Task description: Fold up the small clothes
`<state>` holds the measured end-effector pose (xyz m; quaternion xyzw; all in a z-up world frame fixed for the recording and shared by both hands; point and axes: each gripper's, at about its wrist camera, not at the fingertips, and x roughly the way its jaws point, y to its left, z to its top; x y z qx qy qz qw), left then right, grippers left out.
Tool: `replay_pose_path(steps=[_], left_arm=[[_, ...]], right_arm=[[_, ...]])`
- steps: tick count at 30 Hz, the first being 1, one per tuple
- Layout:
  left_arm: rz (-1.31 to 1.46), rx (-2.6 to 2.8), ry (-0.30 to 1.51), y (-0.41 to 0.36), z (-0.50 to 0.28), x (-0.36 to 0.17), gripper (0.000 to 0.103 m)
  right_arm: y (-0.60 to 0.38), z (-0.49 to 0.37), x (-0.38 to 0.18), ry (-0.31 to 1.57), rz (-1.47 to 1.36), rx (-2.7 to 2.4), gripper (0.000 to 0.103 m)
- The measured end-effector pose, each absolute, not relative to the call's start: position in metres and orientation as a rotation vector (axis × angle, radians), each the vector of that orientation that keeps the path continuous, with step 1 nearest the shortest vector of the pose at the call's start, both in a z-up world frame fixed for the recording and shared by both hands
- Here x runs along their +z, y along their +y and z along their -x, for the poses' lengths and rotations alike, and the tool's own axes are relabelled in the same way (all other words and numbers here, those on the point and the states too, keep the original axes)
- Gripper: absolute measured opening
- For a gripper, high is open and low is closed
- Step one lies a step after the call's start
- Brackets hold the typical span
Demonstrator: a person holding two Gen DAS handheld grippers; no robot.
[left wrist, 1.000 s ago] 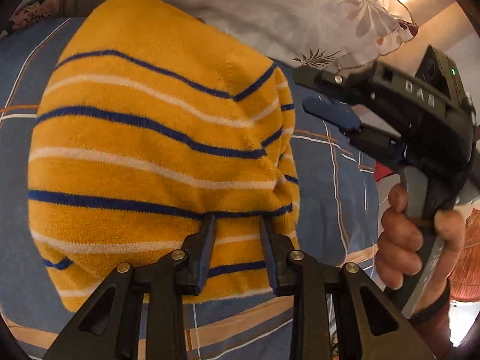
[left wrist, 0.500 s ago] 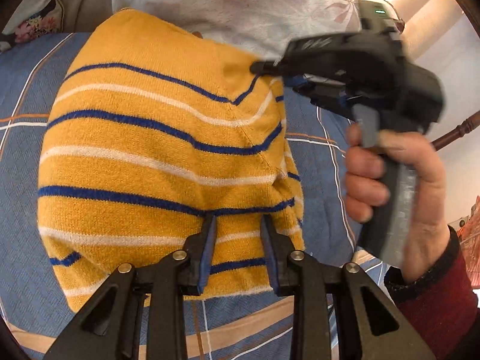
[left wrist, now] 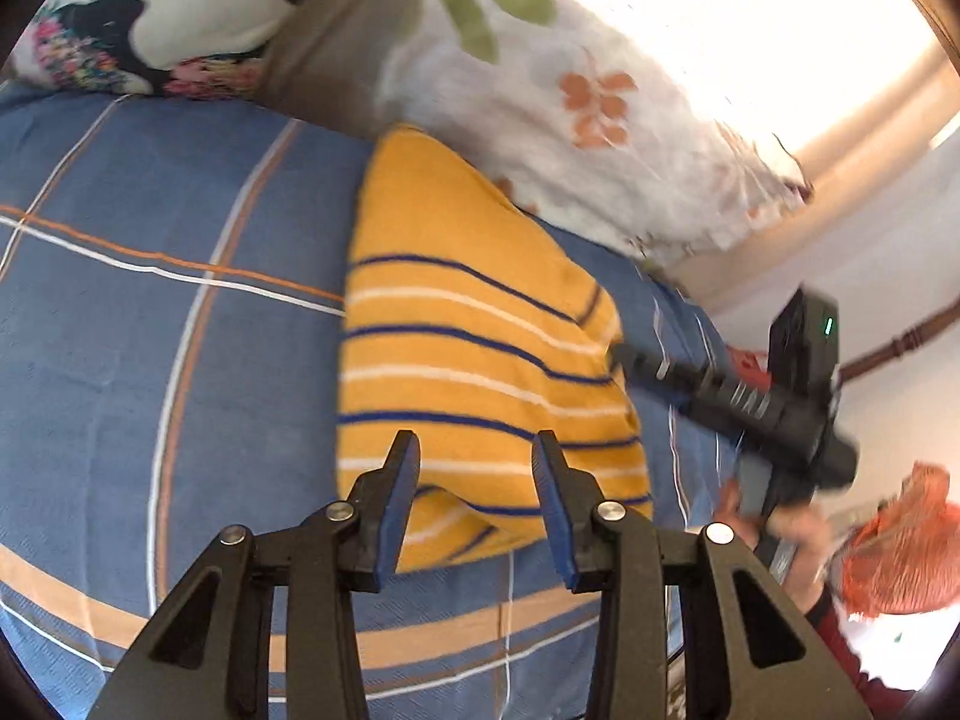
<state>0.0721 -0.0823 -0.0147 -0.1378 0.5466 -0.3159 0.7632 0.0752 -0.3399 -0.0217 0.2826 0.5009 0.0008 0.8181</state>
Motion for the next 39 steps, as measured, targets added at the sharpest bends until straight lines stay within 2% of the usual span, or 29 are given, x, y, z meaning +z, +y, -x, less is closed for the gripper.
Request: replay_pose_path(steps=[1,5,7,11,12,13,14,15,16,21,23,24,25,27,28,33,37,39], left_arm=[[0.321,-0.677,1.191,-0.080,-0.077,-0.017,0.037],[0.343,-0.642,1.163,-0.060,-0.094,-0.014,0.041],[0.349,-0.631,1.164,-0.056,-0.104,-0.021,0.052],[0.374,-0.664,1.236,-0.053,-0.126,-0.047,0.052],[0.391,-0.673,1.253,-0.052,-0.130,-0.054,0.054],[0.407,-0.691,1.262,-0.055,-0.135,-0.060,0.058],[0.415,-0.712,1.268,-0.058,-0.140,-0.065,0.060],[0.422,-0.720,1.272,-0.061,-0.143,-0.069,0.062],[0.433,-0.736,1.276,-0.065,-0.146,-0.074,0.065],[0.479,-0.859,1.357,-0.099,-0.147,-0.096,0.084],[0.401,-0.846,1.376,-0.112,-0.142,-0.098,0.083],[0.391,-0.845,1.365,-0.113,-0.140,-0.094,0.076],[0.397,-0.861,1.356,-0.111,-0.139,-0.087,0.064],[0.387,-0.878,1.324,-0.102,-0.140,-0.067,0.049],[0.379,-0.881,1.304,-0.098,-0.140,-0.055,0.048],[0.265,-0.832,1.224,-0.090,-0.147,-0.015,0.048],[0.024,-0.665,1.219,-0.102,-0.148,-0.025,0.048],[0.001,-0.646,1.241,-0.095,-0.144,-0.031,0.048]], right_arm=[[-0.333,-0.074,-0.030,1.093,-0.572,0.012,0.014],[-0.339,-0.055,-0.032,1.082,-0.528,-0.083,0.009],[-0.346,-0.048,-0.042,1.117,-0.495,-0.148,0.009],[-0.355,-0.049,-0.041,1.120,-0.518,-0.130,0.012],[-0.358,-0.048,-0.036,1.092,-0.542,-0.124,0.022],[-0.364,-0.050,-0.032,1.064,-0.558,-0.131,0.042],[-0.366,-0.045,-0.028,1.032,-0.559,-0.165,0.054],[-0.367,-0.042,-0.025,1.000,-0.554,-0.205,0.074],[-0.370,-0.041,-0.026,0.976,-0.560,-0.224,0.078],[-0.382,-0.065,-0.068,1.044,-0.723,-0.136,0.078],[-0.382,-0.070,-0.080,1.039,-0.811,-0.104,0.067],[-0.381,-0.074,-0.079,1.031,-0.855,-0.068,0.046],[-0.378,-0.075,-0.075,1.033,-0.880,-0.055,0.044],[-0.372,-0.077,-0.059,0.991,-0.868,-0.017,0.039],[-0.371,-0.076,-0.050,0.965,-0.878,0.012,0.038],[-0.364,-0.078,-0.032,0.875,-0.856,0.051,0.039],[-0.366,-0.079,-0.066,1.011,-0.751,-0.149,0.054],[-0.369,-0.067,-0.067,0.984,-0.807,-0.134,0.056]])
